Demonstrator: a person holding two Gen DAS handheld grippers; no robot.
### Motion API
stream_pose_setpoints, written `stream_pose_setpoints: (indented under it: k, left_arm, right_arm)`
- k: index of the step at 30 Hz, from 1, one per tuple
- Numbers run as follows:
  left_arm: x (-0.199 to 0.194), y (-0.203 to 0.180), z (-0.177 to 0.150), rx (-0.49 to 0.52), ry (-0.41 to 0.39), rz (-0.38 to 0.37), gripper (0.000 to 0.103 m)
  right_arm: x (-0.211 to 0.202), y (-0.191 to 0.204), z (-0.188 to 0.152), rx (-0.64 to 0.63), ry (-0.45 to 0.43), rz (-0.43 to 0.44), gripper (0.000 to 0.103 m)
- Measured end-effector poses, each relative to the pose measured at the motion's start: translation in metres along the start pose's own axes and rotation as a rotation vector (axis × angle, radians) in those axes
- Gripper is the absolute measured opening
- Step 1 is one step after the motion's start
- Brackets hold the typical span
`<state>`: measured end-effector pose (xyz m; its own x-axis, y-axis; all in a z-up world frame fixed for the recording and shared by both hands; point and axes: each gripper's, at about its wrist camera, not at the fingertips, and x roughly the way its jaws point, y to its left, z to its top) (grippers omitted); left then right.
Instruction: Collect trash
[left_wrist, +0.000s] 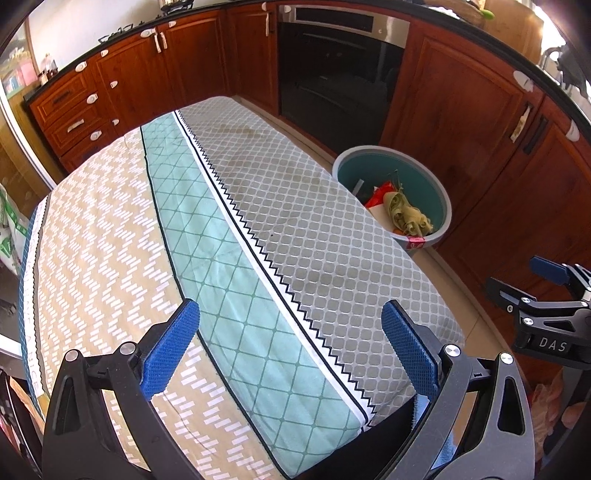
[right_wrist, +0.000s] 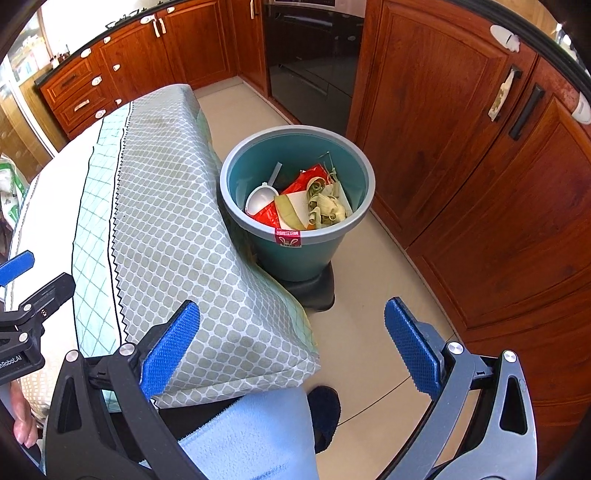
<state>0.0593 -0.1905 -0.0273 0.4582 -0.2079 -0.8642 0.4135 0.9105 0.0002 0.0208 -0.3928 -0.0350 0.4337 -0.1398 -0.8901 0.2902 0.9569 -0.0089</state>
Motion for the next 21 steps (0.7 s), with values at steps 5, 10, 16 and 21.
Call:
stream_pose_setpoints:
  k: [5, 10, 16, 21]
  left_arm:
    - [0.0005, 0.0015, 0.0003, 0.001, 0.0, 0.0, 0.099]
    - [0.0017, 0.0015, 0.0006, -0.002, 0.003, -0.003, 0.099]
    - [0.0035, 0.002, -0.0006, -0.001, 0.005, -0.005, 0.099]
    - [0.0031, 0.0021, -0.0009, -0.001, 0.005, -0.004, 0.099]
  right_arm:
    - [0.0018, 0.0008, 0.0018, -0.004, 0.006, 0.0, 0.096]
    - [0.0035, 0.0017, 0.0025, -0.008, 0.01, -0.001, 0.096]
    - [0.0049, 0.0025, 0.0023, -0.012, 0.013, -0.004, 0.096]
    - [0.0059, 0.0016, 0.0024, -0.01, 0.015, -0.006, 0.096]
